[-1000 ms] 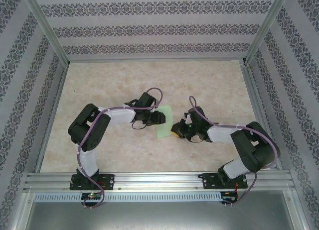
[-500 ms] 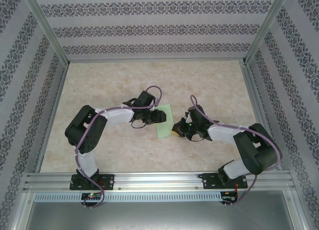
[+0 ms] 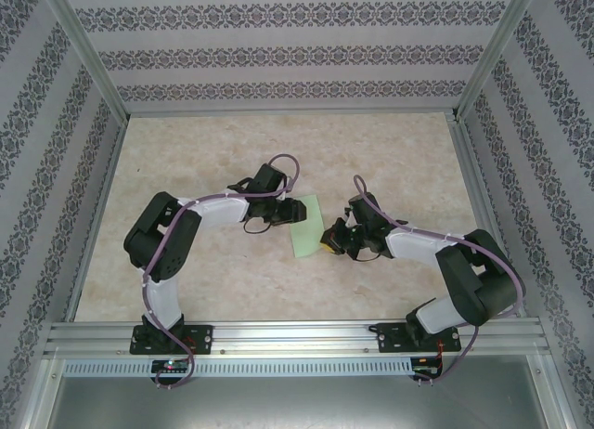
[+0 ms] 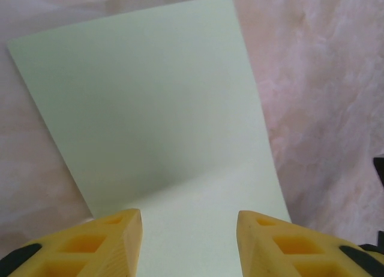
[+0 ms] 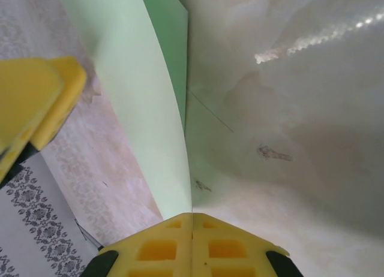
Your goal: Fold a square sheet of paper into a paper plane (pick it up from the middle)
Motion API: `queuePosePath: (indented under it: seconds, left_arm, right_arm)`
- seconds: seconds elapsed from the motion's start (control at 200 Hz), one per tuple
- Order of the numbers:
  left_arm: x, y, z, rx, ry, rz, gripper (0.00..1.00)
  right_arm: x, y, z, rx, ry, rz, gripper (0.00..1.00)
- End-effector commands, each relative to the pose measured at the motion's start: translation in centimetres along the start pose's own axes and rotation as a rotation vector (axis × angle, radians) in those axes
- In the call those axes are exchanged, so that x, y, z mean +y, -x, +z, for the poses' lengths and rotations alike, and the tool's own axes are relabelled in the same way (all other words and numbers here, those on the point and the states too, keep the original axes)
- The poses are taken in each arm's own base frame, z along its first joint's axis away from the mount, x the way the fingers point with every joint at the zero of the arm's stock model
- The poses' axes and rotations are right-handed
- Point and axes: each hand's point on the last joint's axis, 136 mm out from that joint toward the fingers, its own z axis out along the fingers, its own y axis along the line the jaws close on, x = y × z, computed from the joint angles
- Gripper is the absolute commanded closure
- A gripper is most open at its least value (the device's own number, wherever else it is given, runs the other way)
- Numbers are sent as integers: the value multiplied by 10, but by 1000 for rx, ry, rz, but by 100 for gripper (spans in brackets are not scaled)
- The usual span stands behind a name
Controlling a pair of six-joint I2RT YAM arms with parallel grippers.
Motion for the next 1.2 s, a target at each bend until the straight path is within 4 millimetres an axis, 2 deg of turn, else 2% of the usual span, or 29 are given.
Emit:
queuePosePath:
  seconds: [0.0, 0.255, 0.48, 0.604, 0.729, 0.909, 1.194]
  left_arm:
    - [6, 2, 5, 15, 25, 17, 55]
    - [20, -6, 12, 43, 65, 3, 56]
    - [26, -12, 14, 55, 75, -7, 60]
    - [20, -8, 9, 41, 65, 4, 63]
    - [8, 4, -5, -12, 56, 25, 65]
    - [13, 18, -21, -82, 112, 31, 71]
    - [30, 7, -3, -20, 132, -1, 84]
  right_arm:
    - [9, 0, 3, 8, -2, -39, 100]
    - [21, 0, 11, 24, -1, -74, 100]
    - [37, 8, 20, 15, 14, -98, 100]
    - [41, 12, 27, 12, 14, -105, 100]
    - [45, 15, 33, 7, 16, -115, 100]
    - [46, 17, 38, 10, 10, -126, 100]
    - [46, 19, 45, 15, 6, -130, 100]
